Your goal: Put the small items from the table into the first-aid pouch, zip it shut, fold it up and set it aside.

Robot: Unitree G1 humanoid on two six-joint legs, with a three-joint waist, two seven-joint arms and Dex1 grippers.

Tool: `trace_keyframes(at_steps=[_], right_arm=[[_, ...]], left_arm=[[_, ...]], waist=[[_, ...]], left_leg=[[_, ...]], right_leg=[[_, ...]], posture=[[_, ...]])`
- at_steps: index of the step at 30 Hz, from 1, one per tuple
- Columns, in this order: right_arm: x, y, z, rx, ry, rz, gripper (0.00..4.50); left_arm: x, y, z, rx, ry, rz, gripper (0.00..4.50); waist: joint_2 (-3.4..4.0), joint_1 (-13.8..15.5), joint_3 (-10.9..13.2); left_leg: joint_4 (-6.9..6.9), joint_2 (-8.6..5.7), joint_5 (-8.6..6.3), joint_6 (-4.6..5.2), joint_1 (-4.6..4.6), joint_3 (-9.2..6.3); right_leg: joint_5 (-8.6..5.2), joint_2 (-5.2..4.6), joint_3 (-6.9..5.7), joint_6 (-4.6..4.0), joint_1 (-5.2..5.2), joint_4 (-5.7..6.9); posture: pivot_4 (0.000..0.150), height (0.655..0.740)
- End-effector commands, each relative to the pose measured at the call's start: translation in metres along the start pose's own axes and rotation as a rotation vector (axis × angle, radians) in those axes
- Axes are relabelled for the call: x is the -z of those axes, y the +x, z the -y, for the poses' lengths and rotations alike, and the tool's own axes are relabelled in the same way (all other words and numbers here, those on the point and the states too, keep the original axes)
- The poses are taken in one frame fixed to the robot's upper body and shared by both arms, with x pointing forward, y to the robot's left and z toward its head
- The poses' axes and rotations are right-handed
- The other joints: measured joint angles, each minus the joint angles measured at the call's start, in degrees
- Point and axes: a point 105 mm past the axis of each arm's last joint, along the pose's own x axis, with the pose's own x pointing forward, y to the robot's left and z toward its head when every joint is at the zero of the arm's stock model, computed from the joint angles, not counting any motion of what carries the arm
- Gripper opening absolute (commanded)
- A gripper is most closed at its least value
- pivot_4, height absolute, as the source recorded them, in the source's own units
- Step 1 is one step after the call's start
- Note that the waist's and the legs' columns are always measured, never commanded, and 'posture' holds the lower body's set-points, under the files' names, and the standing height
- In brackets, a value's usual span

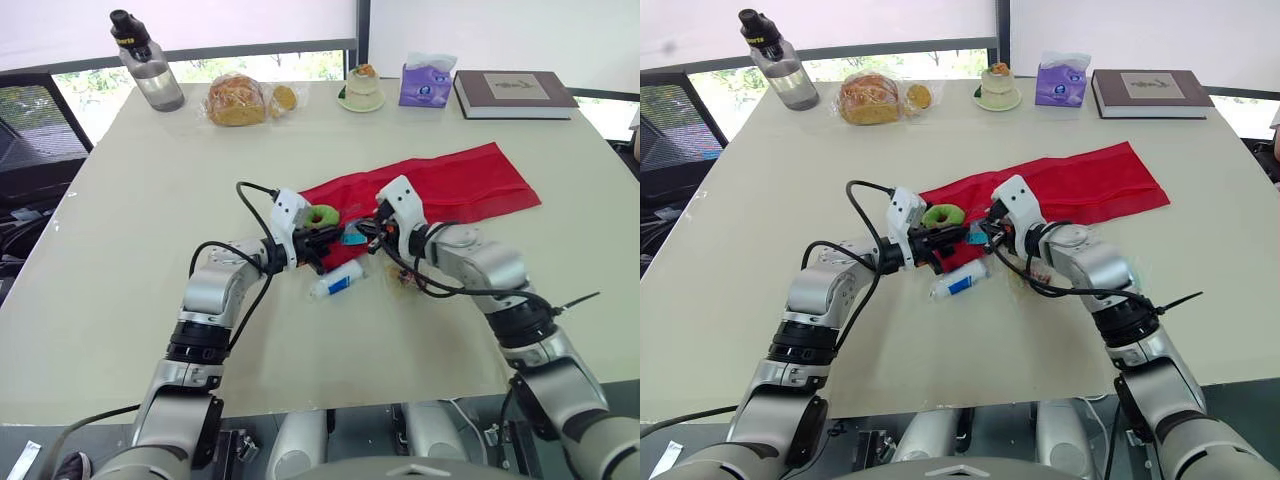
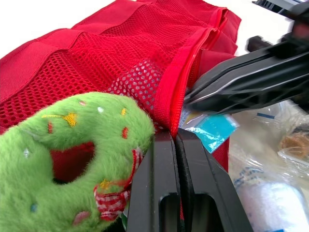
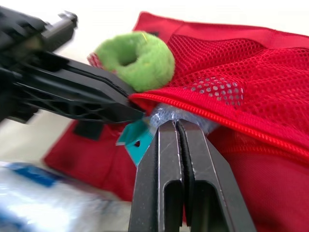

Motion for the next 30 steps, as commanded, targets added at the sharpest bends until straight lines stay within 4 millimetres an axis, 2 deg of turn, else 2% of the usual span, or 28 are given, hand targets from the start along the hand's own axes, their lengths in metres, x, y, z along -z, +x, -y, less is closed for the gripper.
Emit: trace_keyframes(at_steps=[1, 6, 14, 17, 24, 30], right_arm=[[-0.012, 0.005, -0.003, -0.003, -0.044, 0.037, 0.05], [-0.002, 0.011, -0.008, -0.015, -0.066, -0.009, 0.05], [-0.007, 0.021, -0.008, 0.011, -0.033, 0.022, 0.05], [-0.011, 0.031, -0.01, 0.012, -0.015, 0.034, 0.05], [-0.019, 0.052, -0.003, 0.079, 0.056, 0.074, 0.05], [-0.024, 0.054, 0.011, 0.16, 0.082, 0.121, 0.05]], left_arm=[[-0.01, 0.001, 0.003, 0.023, 0.052, 0.021, 0.0], [-0.006, 0.006, 0.004, 0.033, 0.068, 0.004, 0.0], [0.006, 0.012, 0.009, 0.071, 0.118, -0.041, 0.0], [0.007, 0.014, 0.011, 0.079, 0.115, -0.039, 0.0], [0.008, 0.014, 0.01, 0.085, 0.109, -0.04, 0.0], [0.01, 0.01, 0.006, 0.071, 0.112, -0.047, 0.0]], waist=[[0.0, 0.0, 0.0], [0.0, 0.0, 0.0], [0.0, 0.0, 0.0], [0.0, -0.1, 0.0], [0.0, -0.2, 0.0], [0.0, -0.2, 0.0]], left_leg=[[0.0, 0.0, 0.0, -0.01, 0.0, 0.0], [0.0, 0.0, 0.01, -0.02, 0.01, -0.01], [0.0, 0.0, 0.05, -0.09, 0.02, -0.01], [0.0, 0.0, 0.1, -0.17, 0.04, -0.02], [-0.01, 0.01, 0.14, -0.24, 0.07, -0.02], [-0.03, 0.01, 0.14, -0.24, 0.08, -0.03]], right_leg=[[0.0, 0.0, 0.01, 0.0, 0.0, -0.01], [0.0, 0.01, 0.0, 0.0, 0.0, 0.02], [0.0, 0.01, -0.01, 0.0, 0.0, 0.04], [0.01, 0.01, -0.01, -0.01, 0.01, 0.06], [0.05, 0.06, -0.05, -0.07, 0.01, 0.1], [0.05, 0.06, -0.03, -0.07, 0.0, 0.1]], posture=[[0.15, 0.74], [0.15, 0.74], [0.15, 0.74], [0.15, 0.74], [0.15, 0.74], [0.15, 0.74]])
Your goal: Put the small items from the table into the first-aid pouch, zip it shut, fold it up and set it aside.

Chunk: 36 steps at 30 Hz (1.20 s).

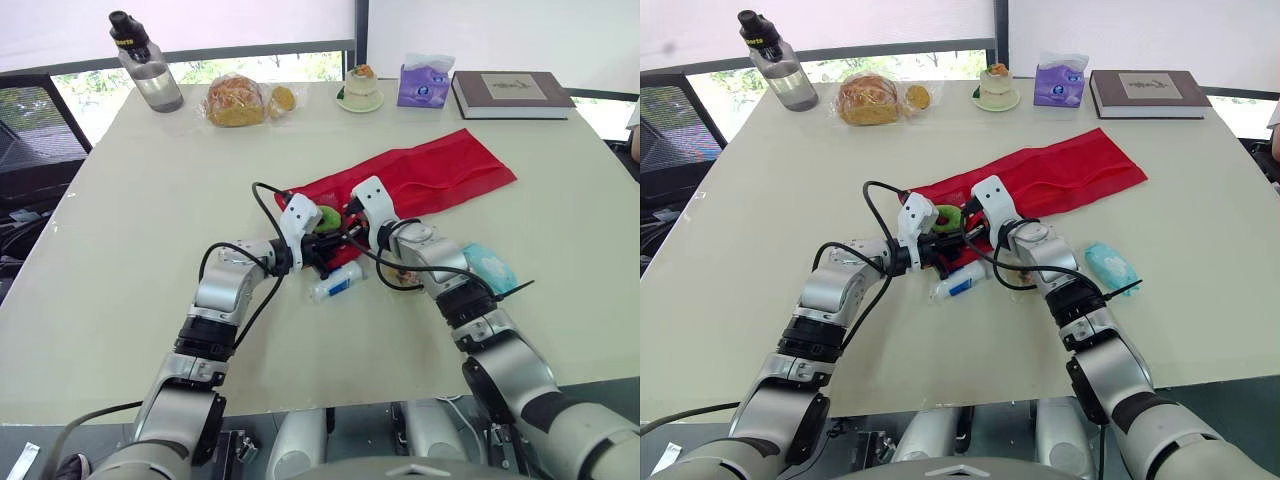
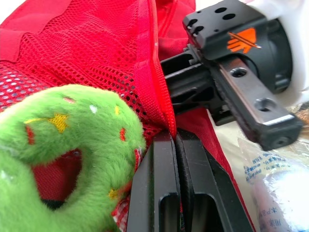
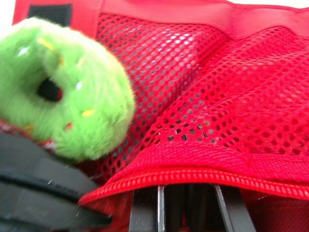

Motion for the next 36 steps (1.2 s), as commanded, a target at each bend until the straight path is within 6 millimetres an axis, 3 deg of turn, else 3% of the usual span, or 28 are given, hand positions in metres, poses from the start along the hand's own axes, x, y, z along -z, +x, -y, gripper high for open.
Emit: trace_keyframes(at_steps=[1, 8, 13, 16, 20, 28, 36], right_arm=[[-0.025, 0.0, 0.008, 0.054, -0.009, 0.097, 0.05], [-0.034, -0.004, 0.011, 0.057, 0.095, 0.176, 0.05], [-0.023, -0.02, -0.002, -0.068, 0.091, 0.144, 0.05], [-0.019, -0.038, -0.008, -0.139, 0.078, 0.143, 0.05], [-0.03, -0.075, -0.015, -0.254, 0.194, 0.275, 0.05], [-0.03, -0.145, 0.008, -0.208, 0.045, 0.41, 0.05], [-0.029, -0.191, 0.024, -0.127, -0.057, 0.418, 0.05]], left_arm=[[0.0, 0.001, 0.005, 0.037, 0.018, -0.001, 0.0], [0.001, 0.0, 0.002, 0.033, 0.02, -0.004, 0.0], [0.0, -0.008, -0.012, -0.006, 0.034, -0.012, 0.0], [-0.001, -0.016, -0.019, -0.017, 0.049, -0.02, 0.0], [-0.003, -0.03, -0.034, -0.054, 0.068, -0.034, 0.0], [0.0, -0.066, -0.053, -0.095, 0.182, -0.126, 0.0], [0.003, -0.104, -0.078, -0.166, 0.264, -0.219, 0.0]], waist=[[0.0, 0.0, 0.0], [0.0, 0.0, 0.0], [0.01, 0.1, 0.0], [0.01, 0.1, 0.0], [0.01, -0.2, 0.0], [0.01, 0.0, 0.0], [0.01, 0.2, 0.0]], left_leg=[[0.0, 0.0, 0.0, 0.0, 0.0, -0.01], [-0.01, 0.0, 0.0, 0.0, -0.01, -0.01], [-0.01, 0.0, 0.0, 0.0, -0.03, -0.02], [-0.04, 0.0, 0.0, 0.0, -0.05, -0.01], [-0.07, 0.05, 0.0, 0.0, -0.02, -0.05], [-0.08, 0.18, 0.0, 0.0, -0.02, 0.02], [-0.08, 0.28, 0.0, 0.0, -0.03, 0.06]], right_leg=[[0.0, 0.0, 0.0, 0.0, 0.0, 0.0], [0.0, 0.0, 0.0, 0.0, 0.0, 0.0], [0.0, 0.0, -0.03, 0.0, 0.0, -0.01], [0.0, -0.01, -0.05, 0.0, -0.01, -0.03], [0.0, 0.03, -0.03, 0.0, -0.02, -0.03], [-0.01, 0.15, -0.06, -0.01, -0.01, -0.08], [-0.01, 0.22, -0.06, -0.02, -0.01, -0.1]], posture=[[0.15, 0.74], [0.15, 0.74], [0.15, 0.74], [0.15, 0.74], [0.15, 0.74], [0.15, 0.74], [0.15, 0.74]])
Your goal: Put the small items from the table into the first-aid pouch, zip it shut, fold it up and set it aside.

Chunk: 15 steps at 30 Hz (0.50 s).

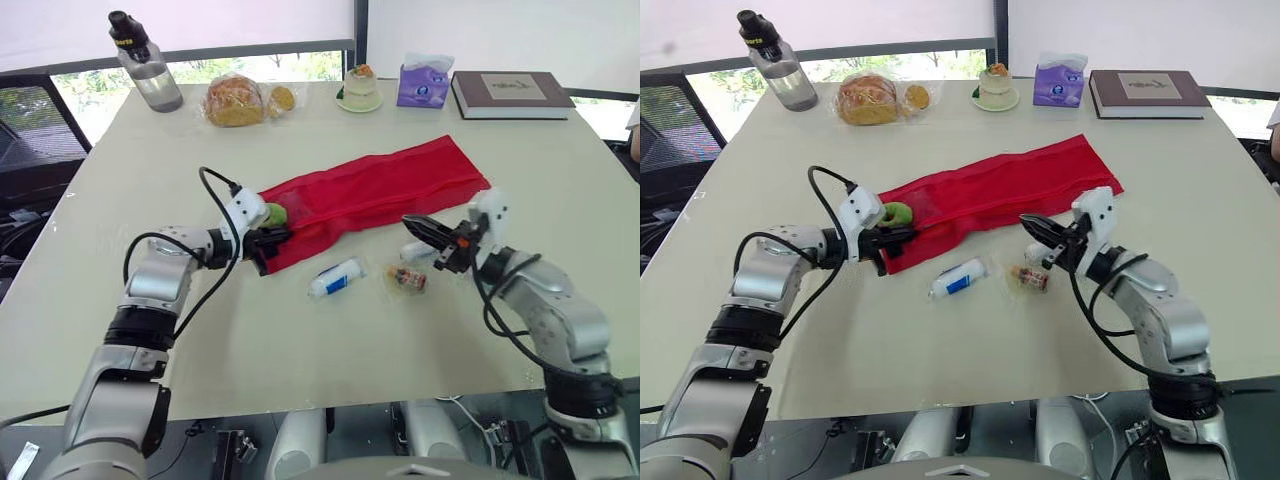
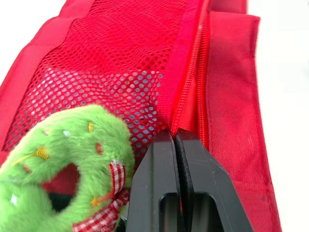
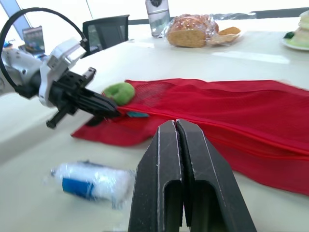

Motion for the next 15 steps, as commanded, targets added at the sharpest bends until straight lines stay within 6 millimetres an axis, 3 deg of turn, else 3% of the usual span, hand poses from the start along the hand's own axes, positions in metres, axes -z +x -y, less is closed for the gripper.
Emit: trace_keyframes(at_steps=[1, 5, 11, 15], right_arm=[[-0.024, -0.019, -0.003, -0.013, -0.079, 0.059, 0.6], [-0.031, -0.036, -0.006, -0.044, -0.113, 0.038, 1.74], [-0.042, -0.06, -0.012, -0.036, -0.093, 0.044, 4.47], [-0.041, -0.078, -0.016, -0.023, -0.107, -0.002, 4.47]], left_arm=[[0.004, -0.022, -0.02, -0.062, 0.068, -0.041, 0.0], [0.012, -0.033, -0.032, -0.09, 0.13, -0.105, 0.0], [0.008, -0.04, -0.044, -0.089, 0.155, -0.118, 0.0], [0.01, -0.041, -0.04, -0.042, 0.143, -0.122, 0.0]], waist=[[0.0, 0.0, 0.0], [0.0, 0.2, 0.0], [-0.04, 0.4, 0.0], [-0.05, 0.4, 0.0]], left_leg=[[0.0, 0.0, 0.0, 0.0, 0.0, 0.02], [0.0, 0.04, 0.0, 0.0, 0.0, 0.04], [0.01, 0.07, 0.0, 0.0, -0.01, 0.05], [0.01, 0.08, 0.0, 0.0, -0.05, 0.12]], right_leg=[[0.0, 0.0, 0.01, 0.0, 0.0, 0.0], [0.0, 0.01, 0.01, 0.0, 0.0, 0.0], [0.0, 0.03, -0.03, -0.01, 0.01, -0.02], [0.0, 0.01, 0.01, -0.01, 0.01, -0.05]], posture=[[0.15, 0.74], [0.15, 0.74], [0.15, 0.74], [0.15, 0.74]])
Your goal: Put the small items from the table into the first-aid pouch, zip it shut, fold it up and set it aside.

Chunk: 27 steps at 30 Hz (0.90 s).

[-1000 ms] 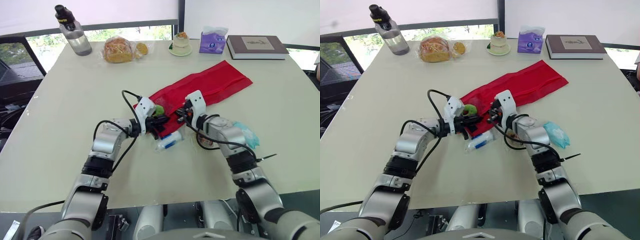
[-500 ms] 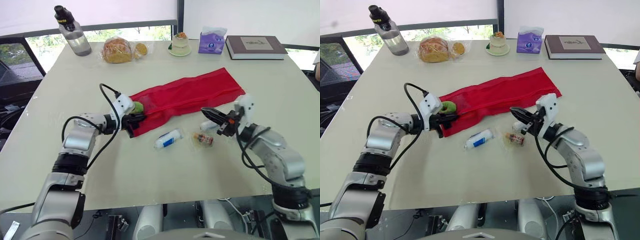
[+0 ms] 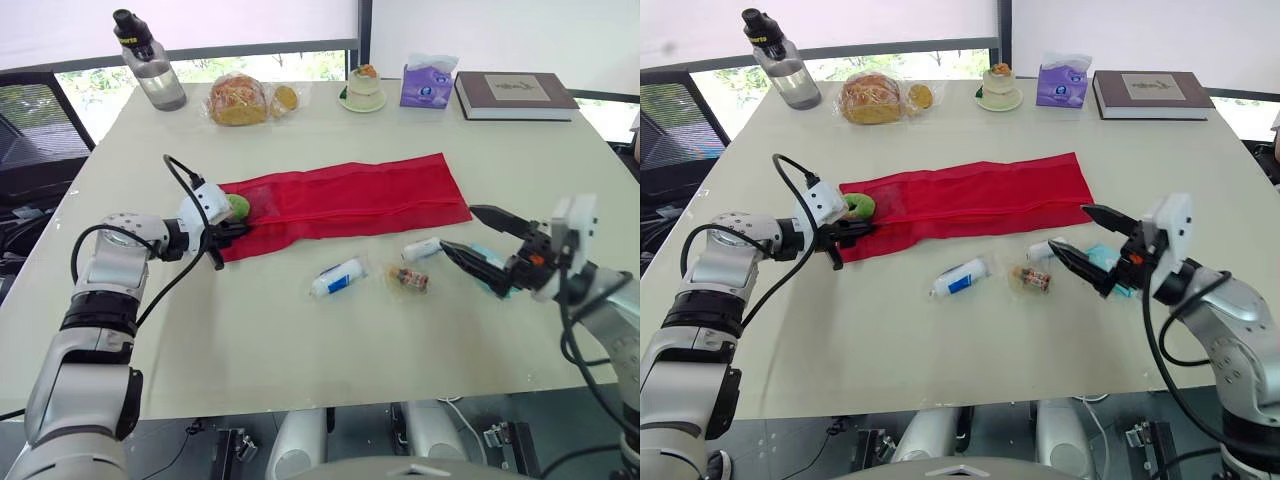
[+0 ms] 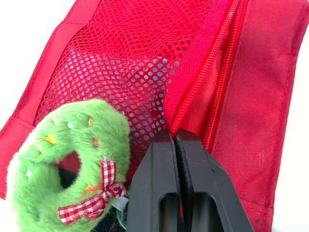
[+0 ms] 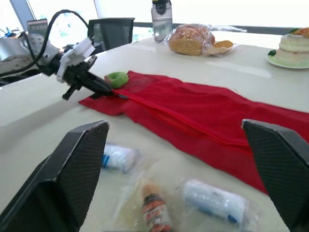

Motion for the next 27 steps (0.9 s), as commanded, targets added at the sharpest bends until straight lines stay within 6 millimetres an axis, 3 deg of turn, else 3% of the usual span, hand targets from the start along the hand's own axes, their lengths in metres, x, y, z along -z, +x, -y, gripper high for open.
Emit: trace_keyframes(at_steps=[1, 5, 6, 7, 9, 15, 18, 20, 23, 27], right_arm=[[-0.014, -0.016, -0.005, 0.008, -0.063, 0.002, 4.47], [-0.015, -0.019, -0.005, 0.022, -0.079, -0.002, 4.47], [-0.015, -0.019, -0.005, 0.023, -0.082, -0.001, 4.5], [-0.015, -0.019, -0.005, 0.025, -0.083, 0.0, 4.5], [-0.016, -0.018, -0.005, 0.028, -0.074, 0.013, 4.5], [-0.016, -0.013, -0.007, 0.016, -0.076, 0.02, 4.5], [-0.017, -0.01, -0.007, 0.017, -0.088, 0.03, 4.5], [-0.018, -0.009, -0.007, 0.018, -0.09, 0.035, 4.5], [-0.019, -0.005, -0.011, 0.014, -0.066, 0.058, 4.5], [-0.018, -0.003, -0.015, 0.017, -0.073, 0.056, 4.5]], left_arm=[[-0.007, -0.009, -0.005, 0.016, 0.011, 0.019, 0.0], [-0.014, -0.008, -0.005, 0.036, 0.014, 0.037, 0.0], [-0.016, -0.008, -0.008, 0.027, 0.032, 0.03, 0.59], [-0.02, -0.008, -0.01, 0.019, 0.046, 0.03, 0.75], [-0.035, -0.005, -0.013, 0.028, 0.059, 0.066, 1.64], [-0.068, 0.003, -0.001, 0.137, 0.158, 0.102, 4.38], [-0.086, 0.02, 0.009, 0.162, 0.202, 0.146, 4.46], [-0.09, 0.028, 0.014, 0.174, 0.21, 0.156, 4.46], [-0.096, 0.057, 0.024, 0.167, 0.264, 0.137, 4.46], [-0.102, 0.083, 0.024, 0.103, 0.259, 0.121, 4.46]], waist=[[-0.02, 0.0, 0.0], [-0.03, 0.0, 0.0], [-0.03, 0.0, 0.0], [-0.03, 0.0, 0.0], [-0.07, 0.2, 0.0], [-0.07, 0.3, 0.0], [-0.07, 0.5, 0.0], [-0.07, 0.8, 0.0], [-0.07, 1.1, 0.0], [-0.09, 1.4, 0.0]], left_leg=[[0.0, 0.0, 0.0, 0.0, -0.01, 0.0], [0.05, 0.04, 0.0, 0.0, 0.03, 0.01], [0.05, 0.06, 0.0, 0.0, 0.03, 0.0], [0.05, 0.06, 0.0, 0.0, 0.03, 0.0], [0.05, 0.06, 0.0, 0.0, 0.0, -0.03], [0.09, 0.06, 0.0, 0.0, 0.0, 0.01], [0.12, 0.06, 0.0, 0.0, 0.01, -0.02], [0.16, 0.06, 0.0, 0.0, 0.01, -0.04], [0.17, 0.06, 0.0, 0.0, 0.01, -0.02], [0.26, 0.03, 0.0, 0.0, 0.0, -0.12]], right_leg=[[0.0, -0.01, -0.01, 0.0, 0.0, -0.01], [0.0, 0.03, -0.02, 0.01, 0.01, 0.02], [0.0, 0.05, -0.03, 0.01, 0.01, 0.02], [0.0, 0.06, -0.03, 0.01, 0.01, 0.02], [0.0, 0.07, -0.04, 0.0, 0.01, 0.02], [0.0, 0.07, -0.03, 0.01, 0.04, 0.01], [0.0, 0.08, -0.05, 0.01, 0.05, 0.04], [0.01, 0.09, -0.06, 0.01, 0.09, 0.03], [0.01, 0.1, -0.04, 0.0, 0.09, 0.02], [0.01, 0.16, -0.06, 0.02, 0.15, 0.05]], posture=[[0.15, 0.74], [0.15, 0.74], [0.15, 0.74], [0.15, 0.74], [0.15, 0.74], [0.15, 0.74], [0.15, 0.74], [0.15, 0.74], [0.15, 0.74], [0.15, 0.74]])
